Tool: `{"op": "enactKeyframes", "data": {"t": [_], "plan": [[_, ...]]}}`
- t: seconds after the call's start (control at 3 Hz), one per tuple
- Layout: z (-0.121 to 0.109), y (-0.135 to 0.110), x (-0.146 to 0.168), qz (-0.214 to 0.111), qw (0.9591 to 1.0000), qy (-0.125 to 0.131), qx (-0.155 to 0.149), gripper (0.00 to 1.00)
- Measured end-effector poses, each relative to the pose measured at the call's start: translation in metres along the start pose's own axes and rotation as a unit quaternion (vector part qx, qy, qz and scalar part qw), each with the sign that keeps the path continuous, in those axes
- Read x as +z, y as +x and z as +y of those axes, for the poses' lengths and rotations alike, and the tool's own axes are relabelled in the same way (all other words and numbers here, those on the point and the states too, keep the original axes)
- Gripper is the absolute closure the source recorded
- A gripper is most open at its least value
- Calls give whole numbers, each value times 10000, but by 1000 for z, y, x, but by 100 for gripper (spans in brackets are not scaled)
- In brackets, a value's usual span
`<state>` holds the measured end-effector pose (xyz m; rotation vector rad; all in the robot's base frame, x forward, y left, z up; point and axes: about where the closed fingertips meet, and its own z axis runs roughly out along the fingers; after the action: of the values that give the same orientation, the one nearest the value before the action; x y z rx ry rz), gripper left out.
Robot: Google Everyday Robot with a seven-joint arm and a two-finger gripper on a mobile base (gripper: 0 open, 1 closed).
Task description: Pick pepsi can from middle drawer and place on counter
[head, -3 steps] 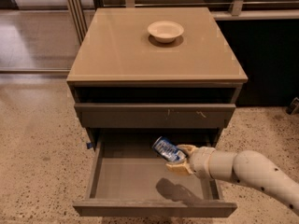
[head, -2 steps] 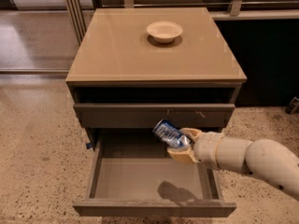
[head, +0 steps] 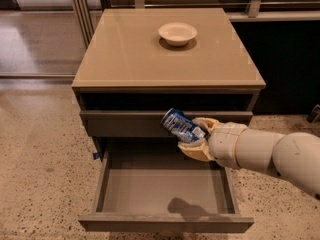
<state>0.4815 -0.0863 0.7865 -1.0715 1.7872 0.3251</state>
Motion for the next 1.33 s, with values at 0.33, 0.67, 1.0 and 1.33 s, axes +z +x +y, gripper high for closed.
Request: {"op": "enactKeyframes", "data": {"t": [0.33,0.67,1.0,1.33], "plan": [[0,-4,3,-97,10000,-17,-4,100],[-21,-35,-4,-193,9994,108,-283,100],[-46,-77,-16,-197,9967,372,-690,100],[-79,-105,-17,-169,9947,547,-857,100]]}}
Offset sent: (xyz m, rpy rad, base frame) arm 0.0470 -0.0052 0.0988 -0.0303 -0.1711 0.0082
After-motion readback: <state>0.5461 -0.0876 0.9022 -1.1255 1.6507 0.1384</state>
